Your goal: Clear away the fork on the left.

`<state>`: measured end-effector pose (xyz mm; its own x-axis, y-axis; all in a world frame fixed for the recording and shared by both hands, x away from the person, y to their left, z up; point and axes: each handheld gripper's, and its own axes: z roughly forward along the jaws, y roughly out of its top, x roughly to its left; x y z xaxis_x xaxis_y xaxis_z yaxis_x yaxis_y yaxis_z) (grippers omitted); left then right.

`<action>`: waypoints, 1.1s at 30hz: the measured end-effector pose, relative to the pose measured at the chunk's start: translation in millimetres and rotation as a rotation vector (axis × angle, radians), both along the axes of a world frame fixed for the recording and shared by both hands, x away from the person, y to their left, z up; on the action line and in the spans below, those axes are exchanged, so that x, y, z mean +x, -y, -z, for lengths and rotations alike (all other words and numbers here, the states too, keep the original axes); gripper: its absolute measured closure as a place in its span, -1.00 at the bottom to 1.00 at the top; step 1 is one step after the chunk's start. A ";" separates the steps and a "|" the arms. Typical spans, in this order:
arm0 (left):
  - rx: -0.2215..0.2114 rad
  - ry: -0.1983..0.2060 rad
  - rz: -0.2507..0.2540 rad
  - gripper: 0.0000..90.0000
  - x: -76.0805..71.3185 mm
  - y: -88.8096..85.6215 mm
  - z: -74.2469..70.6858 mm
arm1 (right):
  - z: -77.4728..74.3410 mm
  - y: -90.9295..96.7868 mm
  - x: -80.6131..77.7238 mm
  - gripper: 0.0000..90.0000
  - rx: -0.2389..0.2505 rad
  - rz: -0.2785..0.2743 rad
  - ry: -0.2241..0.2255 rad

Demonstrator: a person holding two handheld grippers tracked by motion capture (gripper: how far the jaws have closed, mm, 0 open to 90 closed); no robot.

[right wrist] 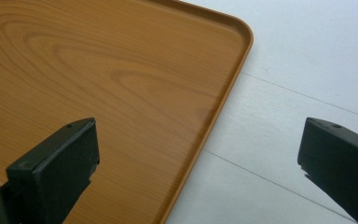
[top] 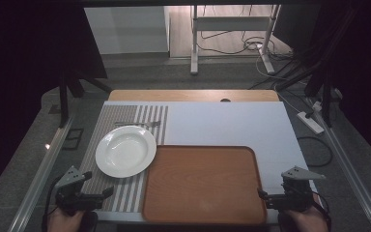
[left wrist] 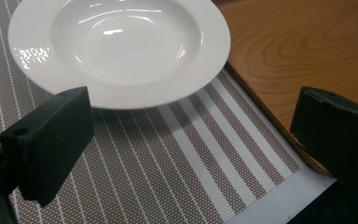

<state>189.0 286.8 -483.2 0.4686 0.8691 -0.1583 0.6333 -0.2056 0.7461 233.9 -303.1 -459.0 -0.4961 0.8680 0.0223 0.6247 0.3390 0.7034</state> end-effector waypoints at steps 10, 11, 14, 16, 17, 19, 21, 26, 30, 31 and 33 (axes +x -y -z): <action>-0.005 -0.020 0.004 -1.00 2.3 0.1 0.5 | 0.8 -2.7 0.1 -1.00 -0.019 -0.019 -0.001; -0.005 -0.022 0.003 -1.00 2.7 0.2 0.5 | 0.9 -2.7 -0.1 -1.00 -0.024 -0.024 -0.002; 0.002 -0.028 0.008 -1.00 4.0 0.7 0.5 | 1.4 -3.8 -0.8 -1.00 -0.035 -0.026 -0.005; 0.004 -0.036 0.008 -1.00 4.9 1.1 0.6 | 1.3 -3.9 -0.9 -1.00 -0.037 -0.028 -0.007; 0.006 -0.038 0.013 -1.00 5.3 1.4 0.8 | 1.4 -4.2 -1.0 -1.00 -0.040 -0.028 -0.006; 0.015 -0.038 0.022 -1.00 5.7 2.8 0.7 | 1.4 -4.3 -1.0 -1.00 -0.041 -0.029 -0.006; 0.027 -0.036 0.031 -1.00 5.8 4.3 0.5 | 1.5 -4.4 -0.9 -1.00 -0.042 -0.029 -0.008; 0.068 -0.038 0.020 -1.00 6.8 8.7 -0.1 | 1.7 -3.9 -1.2 -1.00 -0.042 -0.029 -0.007; 0.058 -0.036 0.018 -1.00 9.6 9.8 -0.3 | 1.8 -4.3 -1.0 -1.00 -0.045 -0.030 -0.009; 0.066 -0.039 0.019 -1.00 10.6 10.7 -0.5 | 1.8 -4.5 -1.0 -1.00 -0.049 -0.030 -0.010; 0.080 -0.036 0.018 -1.00 12.3 12.2 -1.3 | 2.0 -4.8 -0.9 -1.00 -0.049 -0.030 -0.010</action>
